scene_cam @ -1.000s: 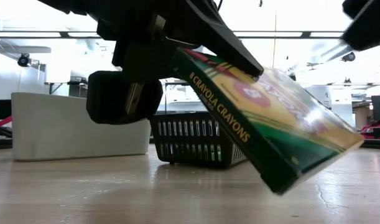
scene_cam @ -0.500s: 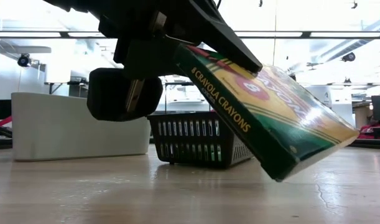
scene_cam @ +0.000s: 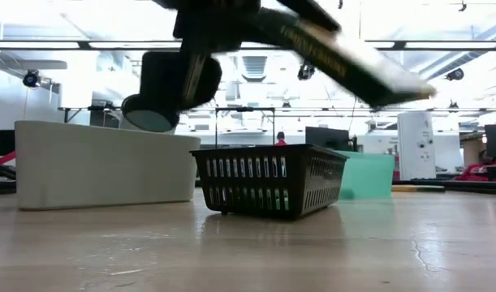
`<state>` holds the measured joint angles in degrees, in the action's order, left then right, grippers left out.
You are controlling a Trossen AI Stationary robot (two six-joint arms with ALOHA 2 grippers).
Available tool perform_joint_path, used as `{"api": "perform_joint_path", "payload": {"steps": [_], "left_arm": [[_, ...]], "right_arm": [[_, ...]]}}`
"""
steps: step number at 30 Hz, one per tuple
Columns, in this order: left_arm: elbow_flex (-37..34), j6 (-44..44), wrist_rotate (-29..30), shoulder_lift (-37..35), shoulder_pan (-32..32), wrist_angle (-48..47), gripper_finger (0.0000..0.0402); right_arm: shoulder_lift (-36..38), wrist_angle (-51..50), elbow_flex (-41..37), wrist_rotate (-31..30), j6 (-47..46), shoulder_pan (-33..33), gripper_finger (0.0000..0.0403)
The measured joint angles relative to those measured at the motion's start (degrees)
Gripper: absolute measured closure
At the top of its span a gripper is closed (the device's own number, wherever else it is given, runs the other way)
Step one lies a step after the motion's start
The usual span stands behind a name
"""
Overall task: Pick & Place School Supplies
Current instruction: Put the crayon box into the light green bin
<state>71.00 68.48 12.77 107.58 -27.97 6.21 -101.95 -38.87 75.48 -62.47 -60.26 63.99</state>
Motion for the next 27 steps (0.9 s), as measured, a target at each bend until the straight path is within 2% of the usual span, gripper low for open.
{"api": "perform_joint_path", "payload": {"steps": [4,8,15,19,27], "left_arm": [[0.0,-1.5,3.3,-3.1,0.4,-2.7,0.036],[0.0,-3.5,7.5,-6.6,0.7,-6.4,0.036],[0.0,-9.7,18.8,-13.9,0.9,-13.2,0.036],[0.0,-10.2,21.5,-19.5,1.3,-23.3,0.036],[0.0,0.7,21.9,-29.7,1.6,-49.8,0.036]], "right_arm": [[-0.4,0.0,-1.7,-4.8,-7.7,2.1,0.0394],[-0.5,0.2,-3.8,-5.0,-14.8,3.1,0.0394],[-0.5,0.4,-7.5,-5.3,-18.8,3.3,0.0394],[-0.5,0.6,-9.8,-5.2,-21.5,3.3,0.0394],[-0.6,0.8,-14.1,-5.2,-33.5,3.2,0.0394]]}}
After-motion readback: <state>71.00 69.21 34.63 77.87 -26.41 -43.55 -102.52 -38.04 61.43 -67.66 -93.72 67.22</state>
